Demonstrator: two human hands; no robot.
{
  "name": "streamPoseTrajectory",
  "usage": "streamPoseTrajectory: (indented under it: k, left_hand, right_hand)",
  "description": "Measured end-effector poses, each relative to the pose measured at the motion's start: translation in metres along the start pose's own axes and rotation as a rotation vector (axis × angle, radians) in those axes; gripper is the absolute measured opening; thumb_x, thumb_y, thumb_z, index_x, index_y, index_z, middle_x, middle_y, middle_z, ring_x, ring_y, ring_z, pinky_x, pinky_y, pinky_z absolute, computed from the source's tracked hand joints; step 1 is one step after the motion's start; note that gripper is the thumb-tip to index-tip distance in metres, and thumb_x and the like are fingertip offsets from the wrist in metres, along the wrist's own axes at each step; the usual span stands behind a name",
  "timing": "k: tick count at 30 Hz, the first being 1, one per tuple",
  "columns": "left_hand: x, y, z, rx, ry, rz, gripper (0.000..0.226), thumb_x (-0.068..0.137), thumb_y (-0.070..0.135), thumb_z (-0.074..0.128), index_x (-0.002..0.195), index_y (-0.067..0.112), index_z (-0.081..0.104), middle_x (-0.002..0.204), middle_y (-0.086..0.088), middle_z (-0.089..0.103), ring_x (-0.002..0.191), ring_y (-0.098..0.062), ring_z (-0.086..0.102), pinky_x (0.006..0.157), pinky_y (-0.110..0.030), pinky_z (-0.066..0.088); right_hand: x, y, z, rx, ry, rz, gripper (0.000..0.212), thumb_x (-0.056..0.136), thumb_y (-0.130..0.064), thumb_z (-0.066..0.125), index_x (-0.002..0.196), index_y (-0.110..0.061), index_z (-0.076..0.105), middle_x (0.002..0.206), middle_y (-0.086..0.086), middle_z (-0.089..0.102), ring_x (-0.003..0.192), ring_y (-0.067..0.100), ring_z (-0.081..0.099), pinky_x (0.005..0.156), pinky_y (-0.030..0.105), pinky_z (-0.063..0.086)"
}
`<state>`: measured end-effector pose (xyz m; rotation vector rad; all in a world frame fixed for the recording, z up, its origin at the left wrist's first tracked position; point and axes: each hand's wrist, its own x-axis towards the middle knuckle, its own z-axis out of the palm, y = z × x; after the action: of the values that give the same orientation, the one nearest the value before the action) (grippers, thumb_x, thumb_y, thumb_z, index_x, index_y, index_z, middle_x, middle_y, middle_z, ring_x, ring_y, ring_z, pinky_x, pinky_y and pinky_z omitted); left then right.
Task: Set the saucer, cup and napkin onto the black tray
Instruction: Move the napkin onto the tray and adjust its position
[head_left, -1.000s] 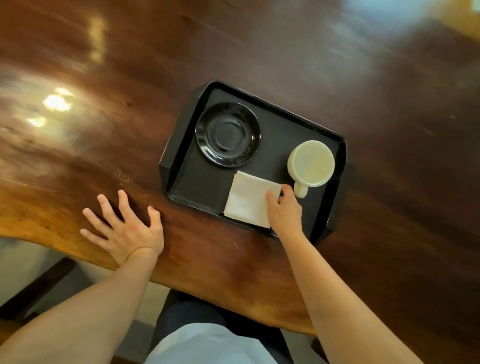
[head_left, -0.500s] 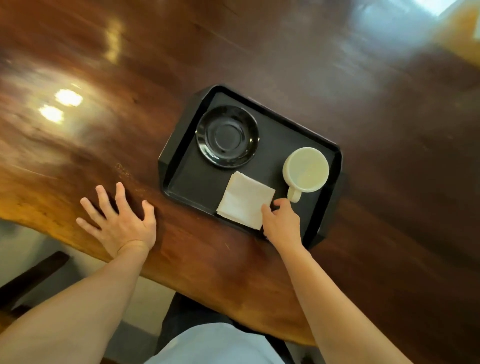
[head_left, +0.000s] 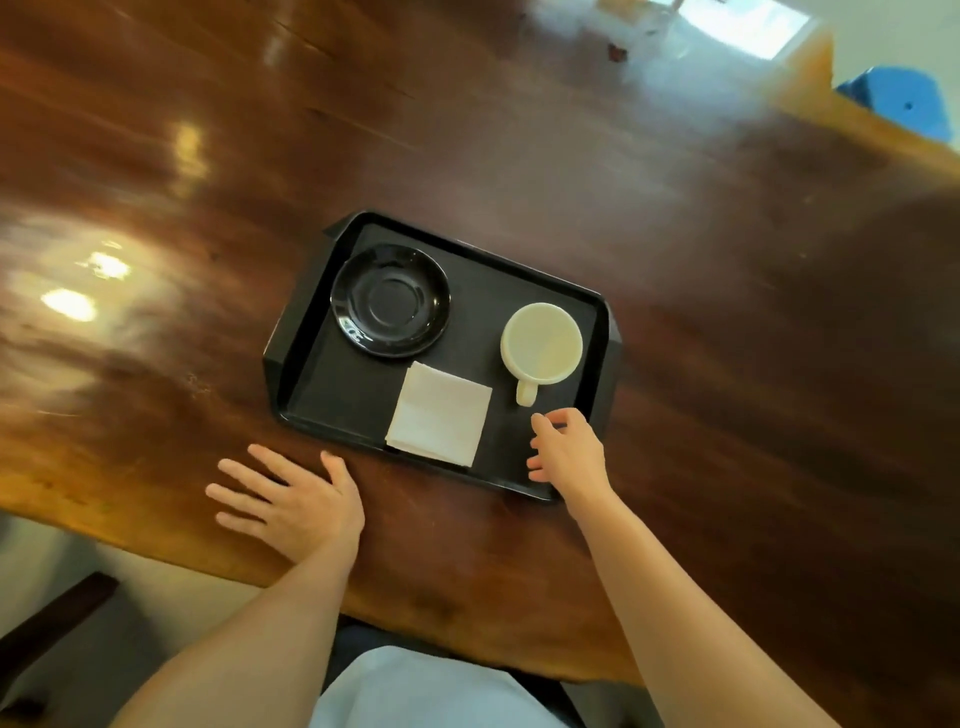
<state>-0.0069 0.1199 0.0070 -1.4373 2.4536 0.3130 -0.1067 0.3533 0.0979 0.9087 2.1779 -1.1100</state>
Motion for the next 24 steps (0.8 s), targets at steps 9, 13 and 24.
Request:
streamPoseTrajectory:
  k: [9, 13, 24]
  left_hand:
    - [-0.019, 0.016, 0.038, -0.112, 0.087, -0.066, 0.088, 0.096, 0.056, 0.043, 0.166, 0.009, 0.014, 0.173, -0.022, 0.009, 0.158, -0.048, 0.005, 0.124, -0.059, -0.001]
    - [-0.020, 0.013, 0.047, -0.132, 0.125, -0.042, 0.089, 0.093, 0.058, 0.035, 0.166, 0.012, 0.013, 0.173, -0.020, 0.009, 0.158, -0.048, 0.006, 0.124, -0.059, 0.000]
    - [-0.013, 0.009, 0.058, -0.152, 0.137, -0.052, 0.086, 0.096, 0.056, 0.035, 0.166, 0.012, 0.013, 0.173, -0.019, 0.008, 0.158, -0.048, 0.006, 0.124, -0.056, -0.005]
  right_hand:
    - [0.007, -0.022, 0.022, 0.460, -0.094, 0.108, 0.041, 0.096, -0.038, 0.064, 0.132, -0.022, 0.050, 0.108, 0.008, 0.066, 0.084, 0.026, 0.075, 0.067, 0.036, 0.065]
    - [0.010, -0.026, 0.023, 0.699, -0.170, 0.236, 0.033, 0.097, -0.033, 0.065, 0.123, -0.014, 0.060, 0.111, 0.011, 0.067, 0.091, 0.028, 0.073, 0.066, 0.034, 0.063]
    - [0.018, -0.026, 0.027, 0.870, -0.176, 0.275, 0.032, 0.097, -0.040, 0.063, 0.101, -0.009, 0.069, 0.105, 0.013, 0.074, 0.094, 0.025, 0.073, 0.071, 0.032, 0.060]
